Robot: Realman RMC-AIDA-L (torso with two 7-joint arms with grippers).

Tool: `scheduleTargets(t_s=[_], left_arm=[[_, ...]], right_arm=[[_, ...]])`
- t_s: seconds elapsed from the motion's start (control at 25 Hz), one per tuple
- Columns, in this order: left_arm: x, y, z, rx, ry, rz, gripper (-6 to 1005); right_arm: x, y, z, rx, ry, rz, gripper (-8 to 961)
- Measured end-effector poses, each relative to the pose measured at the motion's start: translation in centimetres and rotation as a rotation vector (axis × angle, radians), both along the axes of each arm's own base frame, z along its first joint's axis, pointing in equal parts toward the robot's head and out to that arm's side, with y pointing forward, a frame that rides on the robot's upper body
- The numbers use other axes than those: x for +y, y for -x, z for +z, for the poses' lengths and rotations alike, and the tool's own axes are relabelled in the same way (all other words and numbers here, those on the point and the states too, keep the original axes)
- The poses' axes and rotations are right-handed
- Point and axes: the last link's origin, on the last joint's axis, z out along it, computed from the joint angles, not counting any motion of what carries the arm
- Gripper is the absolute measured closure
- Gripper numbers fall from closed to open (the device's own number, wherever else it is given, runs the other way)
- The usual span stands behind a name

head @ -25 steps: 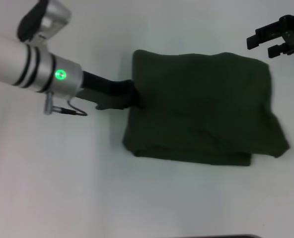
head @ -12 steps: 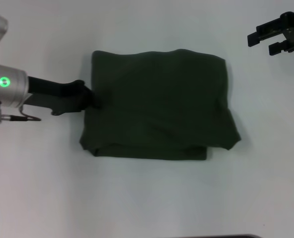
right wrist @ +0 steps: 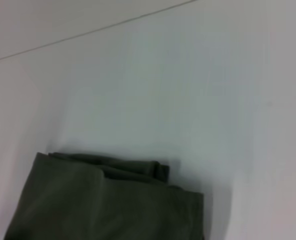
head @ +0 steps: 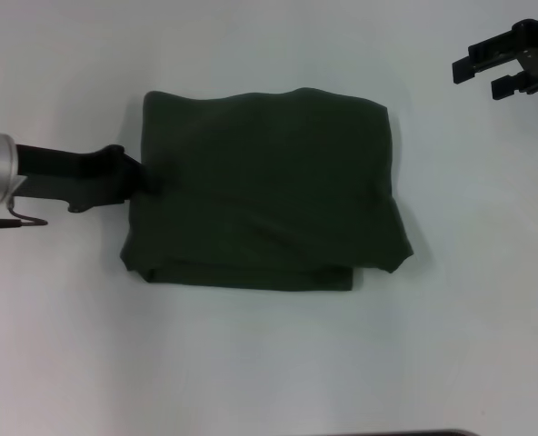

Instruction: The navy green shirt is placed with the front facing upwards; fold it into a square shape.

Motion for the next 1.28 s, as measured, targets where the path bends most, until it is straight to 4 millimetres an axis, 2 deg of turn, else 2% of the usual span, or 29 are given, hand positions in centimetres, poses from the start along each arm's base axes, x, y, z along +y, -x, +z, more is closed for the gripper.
scheduleTargets(t_s=[0.36, 0.6, 0.76, 0.88, 1.08, 1.24, 1.28], left_arm=[[-0.7, 1.1, 1.8, -0.01, -0.004, -0.017, 846], [-0.3, 0.9, 3.8, 0.019, -0.038, -0.063, 616], [0.0, 1.0, 6.3, -0.014, -0.139, -0.071, 520], [0.0, 0.2, 7.2, -0.082, -0.17, -0.103, 448], [-0.7, -1.7, 6.5, -0.175, -0.091, -0.153, 311], [-1.0, -2.1, 6.0, -0.191, -0.059, -0.165, 181], [-1.0, -2.2, 6.0, -0.192, -0.06, -0.163, 179]], right_arm=[[0.0, 0.1, 0.1, -0.002, 0.001, 0.004, 130], [0.1, 0.4, 0.2, 0.0, 0.007, 0.011, 130], [0.1, 0.8, -0.3, 0.005, 0.027, 0.019, 130], [-0.2, 1.8, -1.2, 0.022, 0.087, 0.044, 131], [-0.8, 4.0, -3.2, 0.102, 0.178, 0.083, 131], [-1.5, 5.0, -5.0, 0.154, 0.228, 0.101, 131], [-1.6, 5.2, -5.3, 0.161, 0.244, 0.103, 132]])
